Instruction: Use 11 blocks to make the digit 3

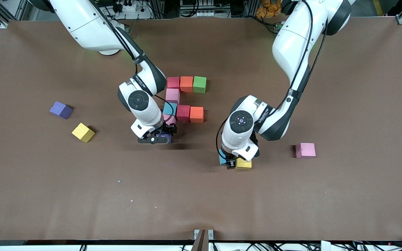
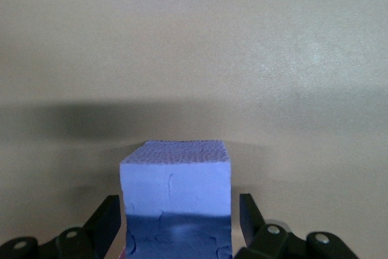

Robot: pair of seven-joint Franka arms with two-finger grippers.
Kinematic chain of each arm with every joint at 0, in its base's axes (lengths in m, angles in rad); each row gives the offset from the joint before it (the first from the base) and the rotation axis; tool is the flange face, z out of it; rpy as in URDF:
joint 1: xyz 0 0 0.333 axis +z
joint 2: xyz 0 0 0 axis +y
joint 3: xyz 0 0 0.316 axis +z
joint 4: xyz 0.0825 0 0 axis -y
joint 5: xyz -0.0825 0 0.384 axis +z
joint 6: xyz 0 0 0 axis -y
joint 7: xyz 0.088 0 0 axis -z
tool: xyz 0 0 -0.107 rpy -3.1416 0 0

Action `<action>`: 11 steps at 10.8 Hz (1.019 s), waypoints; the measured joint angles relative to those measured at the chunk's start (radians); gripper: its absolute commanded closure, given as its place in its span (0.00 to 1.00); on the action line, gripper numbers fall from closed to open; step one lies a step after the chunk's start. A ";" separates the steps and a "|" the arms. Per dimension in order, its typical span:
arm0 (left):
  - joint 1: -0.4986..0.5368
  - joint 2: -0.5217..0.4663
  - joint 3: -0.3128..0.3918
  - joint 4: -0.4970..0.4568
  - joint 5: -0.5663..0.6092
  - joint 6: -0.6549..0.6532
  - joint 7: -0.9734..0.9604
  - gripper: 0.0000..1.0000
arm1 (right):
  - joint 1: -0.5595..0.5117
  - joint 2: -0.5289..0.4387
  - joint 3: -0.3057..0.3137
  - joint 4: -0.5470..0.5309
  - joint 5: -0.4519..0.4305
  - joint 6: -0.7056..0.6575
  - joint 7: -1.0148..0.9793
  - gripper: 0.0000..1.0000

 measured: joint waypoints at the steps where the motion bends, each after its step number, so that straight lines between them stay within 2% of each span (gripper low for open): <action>1: -0.001 0.000 0.000 0.000 0.000 0.000 -0.002 0.99 | -0.006 -0.006 0.000 0.000 0.000 0.000 0.007 0.00; 3: -0.004 0.000 0.000 0.000 0.000 0.000 -0.013 0.99 | -0.030 -0.038 0.003 0.003 0.000 -0.018 0.010 0.00; 8: -0.045 0.001 -0.003 -0.001 -0.001 0.000 -0.061 0.99 | -0.135 -0.162 0.048 0.022 0.000 -0.189 0.012 0.00; 11: -0.071 0.001 -0.003 0.002 -0.001 0.000 -0.083 0.99 | -0.201 -0.233 0.078 0.067 0.000 -0.370 0.000 0.00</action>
